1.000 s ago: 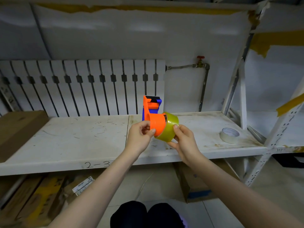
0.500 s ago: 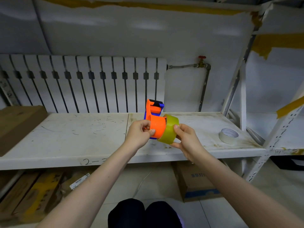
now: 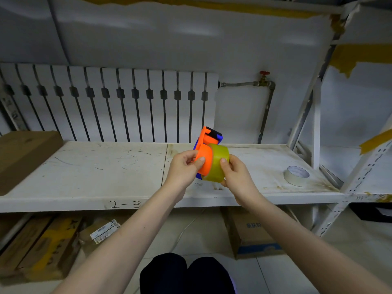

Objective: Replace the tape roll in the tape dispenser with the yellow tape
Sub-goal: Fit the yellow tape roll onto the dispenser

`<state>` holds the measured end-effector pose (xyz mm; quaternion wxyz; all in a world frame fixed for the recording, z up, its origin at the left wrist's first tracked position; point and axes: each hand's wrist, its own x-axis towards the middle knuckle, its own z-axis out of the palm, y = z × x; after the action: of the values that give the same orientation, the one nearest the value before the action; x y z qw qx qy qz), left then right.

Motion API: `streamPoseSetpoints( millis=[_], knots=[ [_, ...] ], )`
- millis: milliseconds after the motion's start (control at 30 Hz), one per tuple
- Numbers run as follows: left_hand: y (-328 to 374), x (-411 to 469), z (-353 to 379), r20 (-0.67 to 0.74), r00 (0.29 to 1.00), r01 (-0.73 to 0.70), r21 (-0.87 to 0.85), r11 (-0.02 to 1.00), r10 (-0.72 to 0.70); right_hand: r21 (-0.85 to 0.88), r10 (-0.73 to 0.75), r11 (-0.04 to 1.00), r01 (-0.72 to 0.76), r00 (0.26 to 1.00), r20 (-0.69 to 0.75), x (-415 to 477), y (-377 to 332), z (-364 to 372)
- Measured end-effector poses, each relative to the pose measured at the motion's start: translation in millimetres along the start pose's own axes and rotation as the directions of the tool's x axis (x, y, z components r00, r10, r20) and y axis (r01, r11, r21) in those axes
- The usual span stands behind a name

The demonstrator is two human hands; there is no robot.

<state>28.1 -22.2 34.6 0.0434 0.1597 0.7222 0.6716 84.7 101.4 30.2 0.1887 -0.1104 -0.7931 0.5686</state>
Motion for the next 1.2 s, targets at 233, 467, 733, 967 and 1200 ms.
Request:
streamPoseSetpoints(
  millis=[233,467,733,967,1200],
  knots=[
    [4,0,-4,-0.025,0.979,0.194,-0.219,0.956,-0.204,-0.134,-0.133,0.982,0.134,0.991,0.015,-17,0,13],
    [20,-4,-4,0.051,0.984,0.176,-0.412,0.894,-0.170,-0.247,-0.251,0.934,0.258,0.966,0.060,-20,-8,31],
    [9,-9,-15,0.121,0.989,0.111,-0.248,0.962,-0.083,0.266,-0.002,0.963,-0.027,0.994,0.106,1,-6,0],
    [6,-14,-10,0.223,0.973,0.109,-0.193,0.975,-0.064,0.120,-0.136,0.986,0.119,0.980,0.145,3,3,-9],
    [6,-15,-4,0.210,0.977,0.083,-0.175,0.981,-0.045,0.082,-0.085,0.992,0.092,0.993,-0.080,6,24,-12]
  ],
)
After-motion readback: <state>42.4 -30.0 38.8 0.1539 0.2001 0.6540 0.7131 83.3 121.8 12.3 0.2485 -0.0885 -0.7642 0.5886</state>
